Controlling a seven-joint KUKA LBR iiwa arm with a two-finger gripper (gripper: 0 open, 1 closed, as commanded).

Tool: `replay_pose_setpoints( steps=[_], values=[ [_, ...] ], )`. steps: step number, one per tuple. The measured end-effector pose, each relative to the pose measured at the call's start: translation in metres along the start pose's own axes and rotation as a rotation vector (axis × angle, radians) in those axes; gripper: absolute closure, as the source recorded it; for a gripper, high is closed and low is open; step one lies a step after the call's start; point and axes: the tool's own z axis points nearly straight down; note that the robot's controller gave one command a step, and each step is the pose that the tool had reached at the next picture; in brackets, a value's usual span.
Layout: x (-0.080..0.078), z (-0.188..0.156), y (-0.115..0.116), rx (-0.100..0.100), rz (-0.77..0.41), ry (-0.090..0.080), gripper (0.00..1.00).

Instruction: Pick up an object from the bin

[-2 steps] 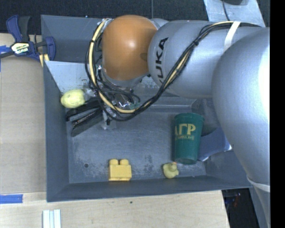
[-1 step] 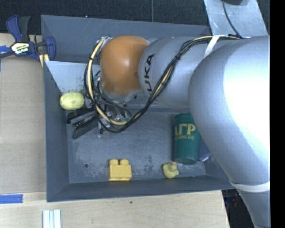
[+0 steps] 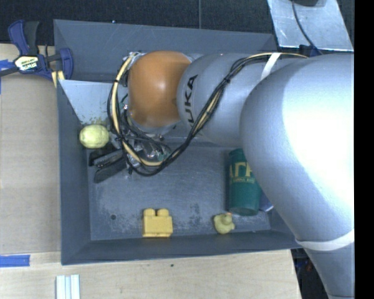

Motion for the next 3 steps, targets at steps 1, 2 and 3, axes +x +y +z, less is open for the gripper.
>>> replay_pose_setpoints(
  steps=[1,2,3],
  values=[
    [0.0,-0.002,0.0,0.0,-0.016,-0.001,1.0],
    [-0.001,-0.007,0.0,0.0,-0.021,-0.002,1.0],
    [-0.002,-0.027,0.0,0.0,-0.018,-0.005,1.0]
  ],
)
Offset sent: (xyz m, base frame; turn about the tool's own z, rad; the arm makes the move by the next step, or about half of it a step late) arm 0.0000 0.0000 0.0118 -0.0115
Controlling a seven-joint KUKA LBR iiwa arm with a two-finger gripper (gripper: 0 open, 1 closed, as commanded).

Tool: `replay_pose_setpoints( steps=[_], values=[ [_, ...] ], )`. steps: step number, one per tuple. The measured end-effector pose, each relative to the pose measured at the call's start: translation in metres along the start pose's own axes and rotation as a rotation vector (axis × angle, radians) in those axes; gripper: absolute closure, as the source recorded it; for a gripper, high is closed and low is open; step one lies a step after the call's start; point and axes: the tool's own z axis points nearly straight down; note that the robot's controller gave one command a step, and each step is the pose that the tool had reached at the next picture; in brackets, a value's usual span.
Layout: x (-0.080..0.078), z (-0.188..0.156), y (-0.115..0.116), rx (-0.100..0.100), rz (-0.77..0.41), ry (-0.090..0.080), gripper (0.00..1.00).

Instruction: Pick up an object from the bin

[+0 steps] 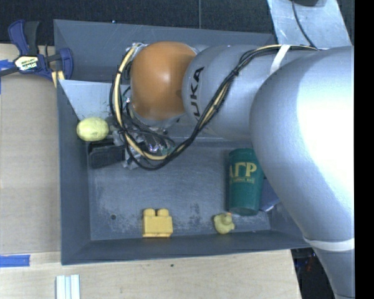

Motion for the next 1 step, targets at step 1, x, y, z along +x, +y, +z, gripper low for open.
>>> replay_pose_setpoints(
  steps=[1],
  values=[
    [-0.0008,-0.0104,0.0,0.0,0.002,-0.004,1.0]
  ],
)
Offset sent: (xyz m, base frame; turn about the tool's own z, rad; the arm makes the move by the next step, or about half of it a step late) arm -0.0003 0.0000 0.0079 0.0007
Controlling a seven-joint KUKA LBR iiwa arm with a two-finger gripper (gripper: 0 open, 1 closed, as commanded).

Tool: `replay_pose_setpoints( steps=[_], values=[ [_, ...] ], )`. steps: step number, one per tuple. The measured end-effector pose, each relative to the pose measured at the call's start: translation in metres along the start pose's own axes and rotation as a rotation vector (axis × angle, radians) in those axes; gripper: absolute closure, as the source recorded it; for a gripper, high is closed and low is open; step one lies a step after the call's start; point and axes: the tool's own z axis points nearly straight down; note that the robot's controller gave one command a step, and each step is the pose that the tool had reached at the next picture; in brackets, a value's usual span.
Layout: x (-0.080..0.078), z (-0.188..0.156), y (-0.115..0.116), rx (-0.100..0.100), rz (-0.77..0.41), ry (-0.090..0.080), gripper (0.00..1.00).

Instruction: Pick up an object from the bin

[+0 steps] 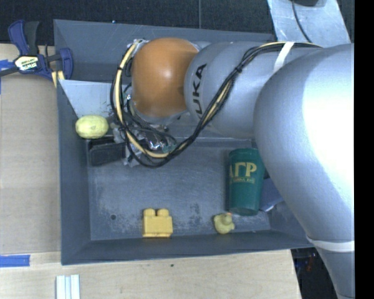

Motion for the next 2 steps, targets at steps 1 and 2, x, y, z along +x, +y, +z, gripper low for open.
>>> replay_pose_setpoints(
  steps=[1,2],
  values=[
    [-0.002,-0.02,0.0,0.0,0.001,-0.004,1.0],
    [-0.002,-0.036,0.0,0.0,0.005,-0.007,1.0]
  ],
)
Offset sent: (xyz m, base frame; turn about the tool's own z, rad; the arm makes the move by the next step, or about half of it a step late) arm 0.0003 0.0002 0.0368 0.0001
